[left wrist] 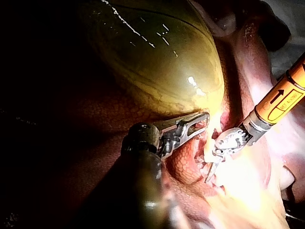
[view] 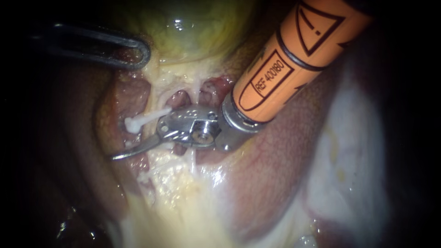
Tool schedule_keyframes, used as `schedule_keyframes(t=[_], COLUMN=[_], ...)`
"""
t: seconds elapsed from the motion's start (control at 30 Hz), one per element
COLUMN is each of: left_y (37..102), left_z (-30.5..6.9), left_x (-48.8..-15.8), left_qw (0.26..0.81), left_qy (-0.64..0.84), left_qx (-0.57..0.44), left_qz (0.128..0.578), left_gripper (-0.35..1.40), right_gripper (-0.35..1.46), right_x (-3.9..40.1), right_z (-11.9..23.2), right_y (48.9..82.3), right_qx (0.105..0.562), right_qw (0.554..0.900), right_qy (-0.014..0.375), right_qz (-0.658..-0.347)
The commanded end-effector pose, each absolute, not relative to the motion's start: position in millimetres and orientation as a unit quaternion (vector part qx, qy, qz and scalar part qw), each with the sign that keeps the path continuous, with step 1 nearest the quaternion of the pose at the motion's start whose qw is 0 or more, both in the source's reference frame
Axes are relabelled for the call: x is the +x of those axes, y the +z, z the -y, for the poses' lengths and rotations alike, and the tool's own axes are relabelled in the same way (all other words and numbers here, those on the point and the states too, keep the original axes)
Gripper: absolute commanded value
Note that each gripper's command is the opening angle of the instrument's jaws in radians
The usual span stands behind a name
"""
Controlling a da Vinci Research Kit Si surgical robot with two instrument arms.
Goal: Go to the cutting position left tube
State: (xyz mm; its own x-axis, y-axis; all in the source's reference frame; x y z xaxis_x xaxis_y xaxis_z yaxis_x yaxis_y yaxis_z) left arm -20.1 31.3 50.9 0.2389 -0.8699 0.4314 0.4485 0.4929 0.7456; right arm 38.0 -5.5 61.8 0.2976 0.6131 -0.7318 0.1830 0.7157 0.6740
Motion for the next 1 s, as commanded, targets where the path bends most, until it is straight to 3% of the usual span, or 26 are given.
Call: schedule_keyframes(t=[0.03, 0.53, 0.8, 1.0], left_y=[50.9, 51.4, 51.4, 51.4], left_z=[-31.3, -31.6, -31.6, -31.6], left_x=[-20.1, -18.9, -18.9, -18.9], left_qw=[0.748, 0.749, 0.749, 0.749], left_qy=[-0.440, -0.437, -0.436, -0.436], left_qx=[0.244, 0.246, 0.248, 0.248], left_qz=[0.432, 0.433, 0.433, 0.433], left_gripper=[-0.35, -0.35, -0.35, -0.35], right_gripper=[1.12, 1.12, 1.12, 1.09], right_x=[37.9, 32.8, 32.2, 32.0], right_z=[5.4, 2.3, 3.0, 3.6], right_y=[61.8, 59.5, 59.4, 59.2], right_qx=[0.347, 0.346, 0.389, 0.436], right_qw=[0.727, 0.725, 0.706, 0.667], right_qy=[0.148, 0.161, 0.127, 0.108], right_qz=[-0.574, -0.574, -0.578, -0.595])
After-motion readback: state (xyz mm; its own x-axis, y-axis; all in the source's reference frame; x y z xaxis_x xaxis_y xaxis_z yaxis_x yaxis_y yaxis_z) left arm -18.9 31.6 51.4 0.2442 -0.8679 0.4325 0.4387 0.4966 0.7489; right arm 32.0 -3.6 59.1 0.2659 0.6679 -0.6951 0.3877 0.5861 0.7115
